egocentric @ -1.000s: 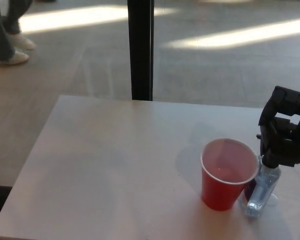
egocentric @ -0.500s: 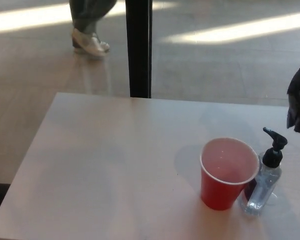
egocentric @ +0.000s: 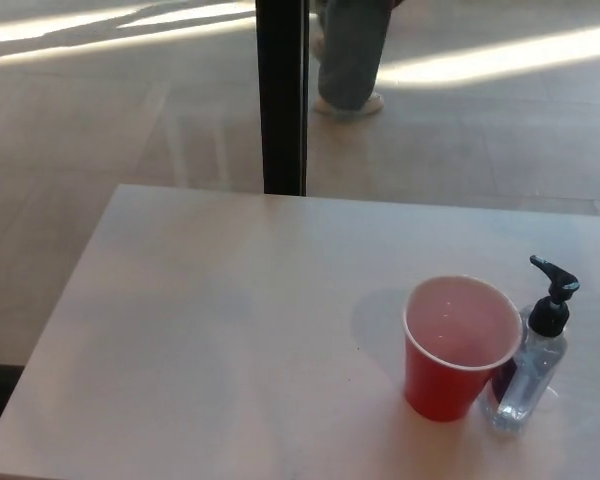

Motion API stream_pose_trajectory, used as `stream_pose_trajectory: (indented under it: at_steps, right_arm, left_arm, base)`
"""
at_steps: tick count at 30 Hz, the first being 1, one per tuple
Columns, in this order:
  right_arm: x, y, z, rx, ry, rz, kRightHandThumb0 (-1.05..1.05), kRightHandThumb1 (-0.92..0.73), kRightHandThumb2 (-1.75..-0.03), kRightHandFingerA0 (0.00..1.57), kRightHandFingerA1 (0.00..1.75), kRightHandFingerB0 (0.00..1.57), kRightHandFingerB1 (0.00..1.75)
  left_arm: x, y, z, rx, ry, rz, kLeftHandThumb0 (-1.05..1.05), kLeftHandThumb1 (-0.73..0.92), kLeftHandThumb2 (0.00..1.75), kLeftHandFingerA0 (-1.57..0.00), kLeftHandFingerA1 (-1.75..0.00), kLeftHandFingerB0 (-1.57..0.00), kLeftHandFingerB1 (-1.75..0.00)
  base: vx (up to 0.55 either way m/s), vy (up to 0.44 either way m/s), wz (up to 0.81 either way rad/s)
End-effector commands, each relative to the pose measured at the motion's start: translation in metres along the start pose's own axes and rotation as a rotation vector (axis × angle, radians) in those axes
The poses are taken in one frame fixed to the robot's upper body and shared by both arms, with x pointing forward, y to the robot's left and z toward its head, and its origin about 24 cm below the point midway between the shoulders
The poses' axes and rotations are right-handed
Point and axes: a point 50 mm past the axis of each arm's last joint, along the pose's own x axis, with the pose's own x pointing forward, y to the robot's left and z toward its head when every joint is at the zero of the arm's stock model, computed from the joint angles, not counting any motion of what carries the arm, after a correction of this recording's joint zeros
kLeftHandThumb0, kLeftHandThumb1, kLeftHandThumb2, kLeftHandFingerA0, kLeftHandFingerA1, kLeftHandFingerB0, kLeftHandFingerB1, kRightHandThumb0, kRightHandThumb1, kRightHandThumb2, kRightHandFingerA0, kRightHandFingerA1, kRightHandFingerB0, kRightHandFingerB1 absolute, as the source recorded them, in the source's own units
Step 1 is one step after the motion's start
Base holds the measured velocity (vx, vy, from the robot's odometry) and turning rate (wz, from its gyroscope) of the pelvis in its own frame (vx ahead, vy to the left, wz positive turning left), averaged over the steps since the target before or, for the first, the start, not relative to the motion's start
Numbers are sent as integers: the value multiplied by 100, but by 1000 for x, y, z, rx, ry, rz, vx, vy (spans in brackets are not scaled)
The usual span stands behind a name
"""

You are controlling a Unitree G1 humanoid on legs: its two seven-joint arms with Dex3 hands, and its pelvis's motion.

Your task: The robot uses its right hand fist to press the hand soap kept in the middle of the table to get liquid hand soap out

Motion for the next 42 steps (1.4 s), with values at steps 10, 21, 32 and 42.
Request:
stream_pose_trajectory:
  at_steps: [10, 21, 32, 42]
  right_arm:
    - [-148, -197, -48, 6, 300, -924, -87, -38, -111, 99, 108, 36, 94]
    - [-259, -205, -135, 73, 602, -1291, -52, -39, -153, 125, 155, 83, 142]
    - [-280, -176, -171, 93, 766, -1232, -39, -21, -155, 61, 142, 40, 121]
    - [-285, -151, -196, 28, 894, -1143, -58, -61, -130, 64, 104, 41, 87]
  left_arm:
    - [2, 16, -4, 2, 21, 44, -42, 79, 130, -51, -112, -37, -103]
    - [2, 12, -2, -14, 9, 35, -39, 81, 128, -49, -137, -23, -107]
    - [2, 13, 1, -3, -13, 19, -40, 80, 135, -50, -111, -27, -91]
    - [3, 13, 4, 23, -25, 16, -41, 74, 137, -47, -124, -30, -107]
  base:
    - [0, 0, 0]
    - [0, 0, 0]
    - [0, 0, 0]
    - [0, 0, 0]
